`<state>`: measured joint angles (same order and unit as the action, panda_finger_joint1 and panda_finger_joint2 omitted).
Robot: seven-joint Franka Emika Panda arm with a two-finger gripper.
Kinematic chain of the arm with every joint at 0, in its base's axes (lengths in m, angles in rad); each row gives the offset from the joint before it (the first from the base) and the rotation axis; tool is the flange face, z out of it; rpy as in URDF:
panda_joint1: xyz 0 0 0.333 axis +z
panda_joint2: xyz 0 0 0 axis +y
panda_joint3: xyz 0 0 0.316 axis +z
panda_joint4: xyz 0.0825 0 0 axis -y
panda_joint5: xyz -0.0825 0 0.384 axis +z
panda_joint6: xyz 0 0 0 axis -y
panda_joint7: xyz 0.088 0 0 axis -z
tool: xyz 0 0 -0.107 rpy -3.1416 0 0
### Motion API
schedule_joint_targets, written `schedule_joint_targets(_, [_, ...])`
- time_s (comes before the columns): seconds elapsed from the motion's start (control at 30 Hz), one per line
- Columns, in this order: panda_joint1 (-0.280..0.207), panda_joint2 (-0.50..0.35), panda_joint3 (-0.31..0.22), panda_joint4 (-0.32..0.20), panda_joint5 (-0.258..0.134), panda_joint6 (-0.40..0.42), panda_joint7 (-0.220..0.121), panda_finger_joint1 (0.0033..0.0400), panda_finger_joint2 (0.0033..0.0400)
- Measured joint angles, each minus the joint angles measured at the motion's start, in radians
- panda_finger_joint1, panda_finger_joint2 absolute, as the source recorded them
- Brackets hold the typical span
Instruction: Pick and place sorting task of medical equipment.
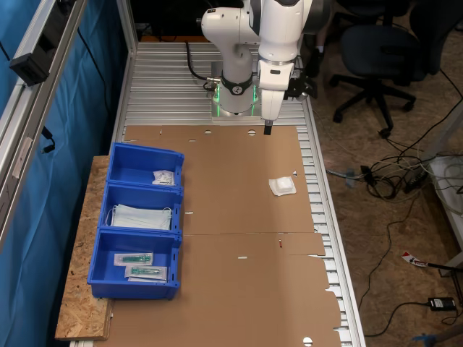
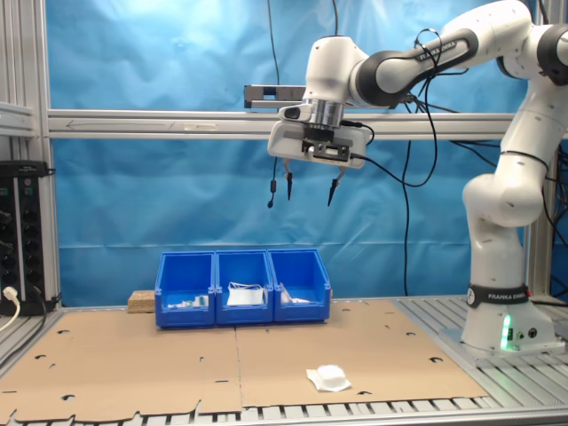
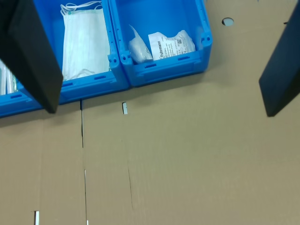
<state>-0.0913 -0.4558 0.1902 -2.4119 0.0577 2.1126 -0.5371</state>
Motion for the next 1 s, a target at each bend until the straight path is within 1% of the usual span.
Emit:
schedule_joint_targets(0.5, [-0.001, 0.000, 0.029, -0.015, 0.000, 0.000, 0.000, 0.0400, 0.0400])
schedule_joint_targets(0.83, [-0.001, 0.000, 0.033, -0.015, 0.000, -0.001, -0.001, 0.0400, 0.0400])
schedule_joint_targets(1.0, [-0.002, 0.000, 0.038, -0.015, 0.000, -0.017, -0.008, 0.0400, 0.0400])
